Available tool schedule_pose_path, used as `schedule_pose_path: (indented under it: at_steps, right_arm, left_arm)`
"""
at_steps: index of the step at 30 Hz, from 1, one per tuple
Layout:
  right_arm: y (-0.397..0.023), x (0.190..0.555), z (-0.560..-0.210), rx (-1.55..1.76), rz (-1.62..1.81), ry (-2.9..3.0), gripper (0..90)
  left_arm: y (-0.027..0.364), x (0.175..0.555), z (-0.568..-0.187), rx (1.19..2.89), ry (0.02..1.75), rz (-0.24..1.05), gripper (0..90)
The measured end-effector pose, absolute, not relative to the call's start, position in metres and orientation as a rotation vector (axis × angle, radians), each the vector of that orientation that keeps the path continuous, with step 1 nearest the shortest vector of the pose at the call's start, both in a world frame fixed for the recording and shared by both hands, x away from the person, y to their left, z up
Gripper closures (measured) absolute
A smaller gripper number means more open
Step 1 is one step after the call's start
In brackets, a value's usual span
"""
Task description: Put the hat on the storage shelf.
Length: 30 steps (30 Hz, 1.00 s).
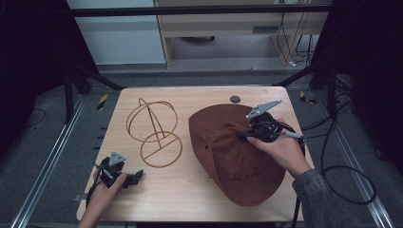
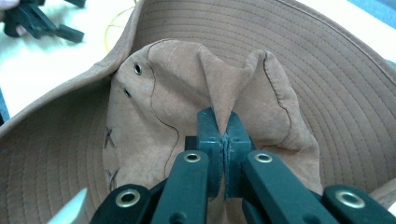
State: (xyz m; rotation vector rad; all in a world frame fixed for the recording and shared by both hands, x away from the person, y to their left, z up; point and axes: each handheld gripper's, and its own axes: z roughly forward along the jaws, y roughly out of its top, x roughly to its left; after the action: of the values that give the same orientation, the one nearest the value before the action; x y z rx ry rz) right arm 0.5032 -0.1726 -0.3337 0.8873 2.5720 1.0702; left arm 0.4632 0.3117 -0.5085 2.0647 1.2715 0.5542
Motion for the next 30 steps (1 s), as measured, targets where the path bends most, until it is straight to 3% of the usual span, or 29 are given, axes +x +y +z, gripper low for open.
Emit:
schedule_pose_path:
  at_steps: [30]
  right_arm:
    - [-0.182, 0.483, -0.298, 0.877, 1.184, 2.5, 89.1]
  left_arm:
    - [0.311, 0.463, -0.509, 2.06, 1.274, 0.554, 0.0]
